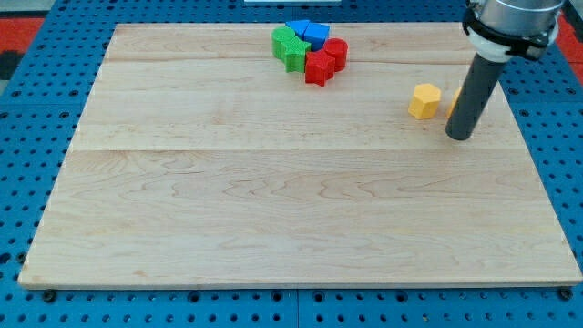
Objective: Push yellow heart slightly up
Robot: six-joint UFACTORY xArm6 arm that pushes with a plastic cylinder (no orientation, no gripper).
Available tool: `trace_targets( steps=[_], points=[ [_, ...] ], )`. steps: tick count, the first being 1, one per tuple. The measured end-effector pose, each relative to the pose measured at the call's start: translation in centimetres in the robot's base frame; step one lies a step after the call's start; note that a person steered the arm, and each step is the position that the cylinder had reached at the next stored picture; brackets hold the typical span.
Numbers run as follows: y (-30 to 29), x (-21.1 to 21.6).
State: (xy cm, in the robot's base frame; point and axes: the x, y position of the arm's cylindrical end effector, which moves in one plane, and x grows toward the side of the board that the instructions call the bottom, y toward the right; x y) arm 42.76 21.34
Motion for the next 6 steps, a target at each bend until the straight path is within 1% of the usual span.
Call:
trace_targets(
  steps=[1, 3, 4, 6],
  points=[
    [0.9, -0.8],
    [0.9, -4.6],
    [1.1, -5.5],
    [1.0, -9.8]
  ],
)
